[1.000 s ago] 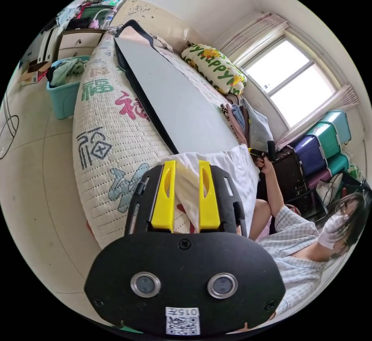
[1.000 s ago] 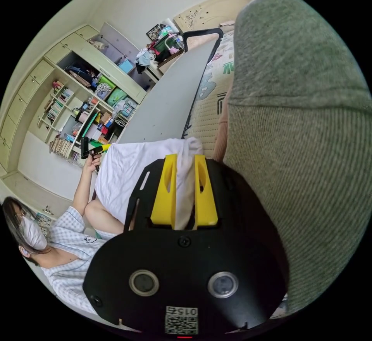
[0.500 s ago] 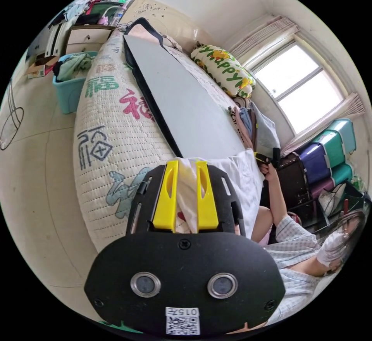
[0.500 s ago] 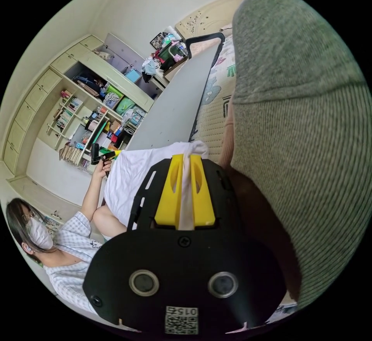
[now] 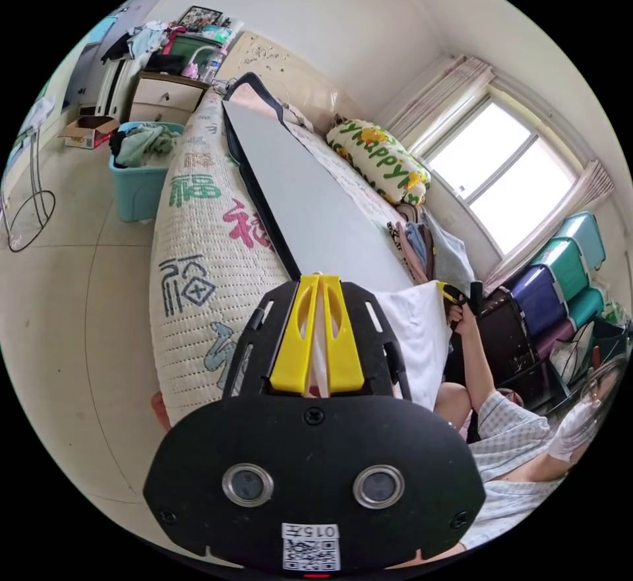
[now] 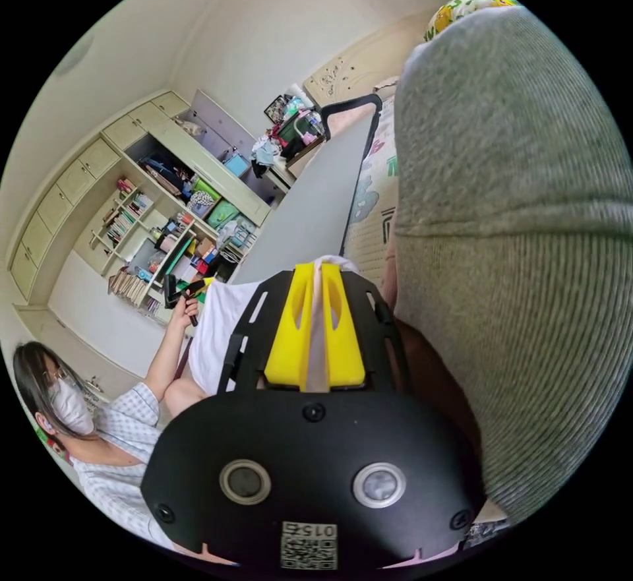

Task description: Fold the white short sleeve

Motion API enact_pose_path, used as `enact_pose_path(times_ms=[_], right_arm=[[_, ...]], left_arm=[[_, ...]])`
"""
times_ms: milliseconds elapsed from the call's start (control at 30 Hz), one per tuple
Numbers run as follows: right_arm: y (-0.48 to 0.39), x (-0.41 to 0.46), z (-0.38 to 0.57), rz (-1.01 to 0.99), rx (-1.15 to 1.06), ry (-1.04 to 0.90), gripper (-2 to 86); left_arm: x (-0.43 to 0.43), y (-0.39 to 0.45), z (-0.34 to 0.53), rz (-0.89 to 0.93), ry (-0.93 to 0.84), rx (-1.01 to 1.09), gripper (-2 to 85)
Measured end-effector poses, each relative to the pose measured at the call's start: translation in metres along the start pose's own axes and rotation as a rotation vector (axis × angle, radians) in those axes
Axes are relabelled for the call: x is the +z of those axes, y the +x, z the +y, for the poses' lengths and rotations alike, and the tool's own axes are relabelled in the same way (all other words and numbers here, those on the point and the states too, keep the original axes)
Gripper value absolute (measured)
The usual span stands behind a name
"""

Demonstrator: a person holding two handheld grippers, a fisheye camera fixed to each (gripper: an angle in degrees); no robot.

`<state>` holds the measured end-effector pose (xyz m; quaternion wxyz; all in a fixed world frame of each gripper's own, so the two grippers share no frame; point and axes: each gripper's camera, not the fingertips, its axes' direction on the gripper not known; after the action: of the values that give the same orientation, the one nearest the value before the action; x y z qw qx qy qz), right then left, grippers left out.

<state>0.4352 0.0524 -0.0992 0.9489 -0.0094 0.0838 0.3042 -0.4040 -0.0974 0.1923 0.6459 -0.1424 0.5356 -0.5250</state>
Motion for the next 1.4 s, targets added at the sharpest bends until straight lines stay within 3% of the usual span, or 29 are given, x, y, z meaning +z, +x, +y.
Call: enact_pose_path(times_ms=[133,400,667,967,1133,1267,1400], right_arm=[[-0.010,0.007,-0.021,-0.058,0.010,0.072,0.6],[-0.032,0.064,-0.087,0.139,-0.013,-0.064,0.5],[-0.045,0.092,-0.127,0.179,-0.040,-0.052,0.7],[-0.017,0.154,-0.134,0.224,0.038,-0.207,3.5],[-0.011,0.109,-0.120,0.246,0.105,-0.131,5.5],[-0.049,0.067,-0.095,0.136,-0.026,-0.107,5.0],[-0.130,0.049,-0.034,-0.014,-0.332,-0.215,5.5]], left_arm=[[-0.023,-0.002,-0.003,0.010,0.096,0.014,-0.3],[-0.007,-0.009,-0.011,-0.059,0.131,0.010,-0.4],[0.015,-0.021,-0.038,-0.124,0.138,-0.005,-0.4],[0.074,-0.065,-0.018,-0.188,-0.020,-0.058,0.0],[0.042,-0.078,0.010,-0.279,-0.015,-0.082,0.7],[0.007,-0.040,0.045,-0.175,0.031,0.051,2.9],[0.016,0.059,0.091,0.052,-0.138,0.393,6.8]])
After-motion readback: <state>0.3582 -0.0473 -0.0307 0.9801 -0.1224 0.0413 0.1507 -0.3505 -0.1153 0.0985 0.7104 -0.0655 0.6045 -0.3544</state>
